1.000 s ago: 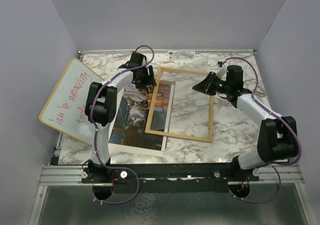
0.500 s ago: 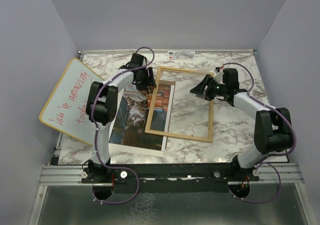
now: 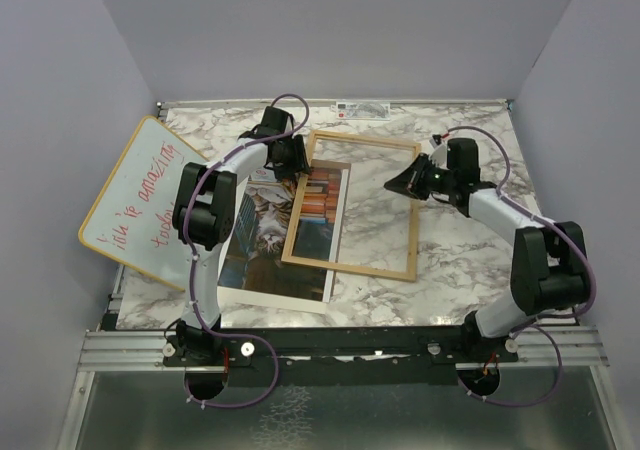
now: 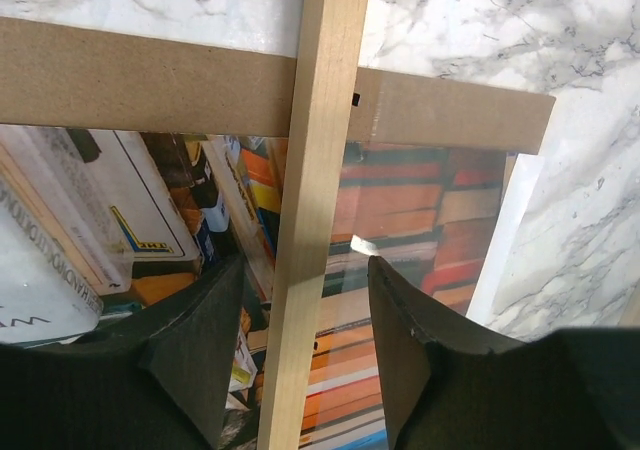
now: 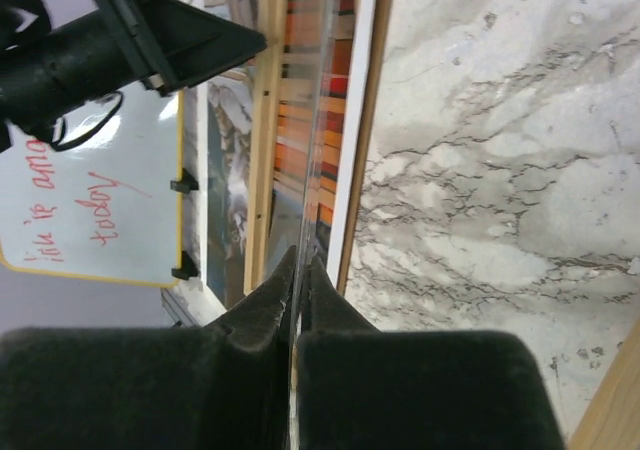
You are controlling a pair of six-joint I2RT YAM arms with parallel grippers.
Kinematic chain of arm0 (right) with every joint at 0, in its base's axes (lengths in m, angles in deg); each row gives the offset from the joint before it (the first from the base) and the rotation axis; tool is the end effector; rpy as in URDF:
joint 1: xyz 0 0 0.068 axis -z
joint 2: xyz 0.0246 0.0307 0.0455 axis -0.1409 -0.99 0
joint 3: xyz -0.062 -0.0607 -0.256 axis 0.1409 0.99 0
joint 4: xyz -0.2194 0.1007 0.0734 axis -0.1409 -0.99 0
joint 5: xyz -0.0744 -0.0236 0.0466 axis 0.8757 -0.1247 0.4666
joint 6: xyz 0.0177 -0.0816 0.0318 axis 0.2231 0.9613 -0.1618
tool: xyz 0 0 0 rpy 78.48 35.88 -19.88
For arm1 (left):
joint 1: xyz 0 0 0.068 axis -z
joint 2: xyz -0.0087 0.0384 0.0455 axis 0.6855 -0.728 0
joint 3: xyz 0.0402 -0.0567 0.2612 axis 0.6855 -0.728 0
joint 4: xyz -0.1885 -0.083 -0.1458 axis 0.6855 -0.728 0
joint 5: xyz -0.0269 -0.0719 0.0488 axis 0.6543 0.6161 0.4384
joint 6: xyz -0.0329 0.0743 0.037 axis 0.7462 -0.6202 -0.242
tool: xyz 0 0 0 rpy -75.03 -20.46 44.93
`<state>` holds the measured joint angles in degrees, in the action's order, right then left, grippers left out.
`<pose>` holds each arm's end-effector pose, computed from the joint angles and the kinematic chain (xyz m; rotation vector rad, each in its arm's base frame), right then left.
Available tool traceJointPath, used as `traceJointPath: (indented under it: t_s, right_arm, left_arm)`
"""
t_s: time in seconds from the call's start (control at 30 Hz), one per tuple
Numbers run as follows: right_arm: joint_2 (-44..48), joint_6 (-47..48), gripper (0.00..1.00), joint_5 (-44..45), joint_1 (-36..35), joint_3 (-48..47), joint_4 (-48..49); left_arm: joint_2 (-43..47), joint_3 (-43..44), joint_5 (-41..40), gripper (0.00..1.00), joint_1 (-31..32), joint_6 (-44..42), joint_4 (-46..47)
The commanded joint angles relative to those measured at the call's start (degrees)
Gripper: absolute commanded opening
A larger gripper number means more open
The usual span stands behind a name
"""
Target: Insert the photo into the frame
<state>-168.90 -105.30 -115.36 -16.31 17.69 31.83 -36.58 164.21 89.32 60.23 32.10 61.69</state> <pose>0.3444 0.0968 0.1921 0.2841 2.3029 1.1484 0.4620 -0.1623 0.1411 -0.1046 2.5941 -0.6209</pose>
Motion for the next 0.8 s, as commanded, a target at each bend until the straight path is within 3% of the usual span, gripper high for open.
traceJointPath:
  t_s: [0.0,0.17,0.47,0.77]
  right_arm:
    - [5.9,0.9,0.01,-2.7,-0.3,1.5,4.2]
    - [8.2,-0.9,0.01,-5.6,-0.3,2.2,7.5]
    - [6.5,-7.1,0.01,-10.0,-0.3,0.1,14.7]
    - [5.8,-6.6,0.01,-13.9,-1.1,-1.8,17.7]
  left_arm:
    - [-1.1,0.8,-2.6,0.52,-0.2,0.7,0.3]
    - [-0.5,1.3,-4.5,0.49,-0.2,1.0,0.3]
    - [-1.2,2.8,-3.9,0.31,-0.3,0.6,0.3]
    - [-1.8,1.9,-7.0,0.32,-0.3,0.9,-0.7]
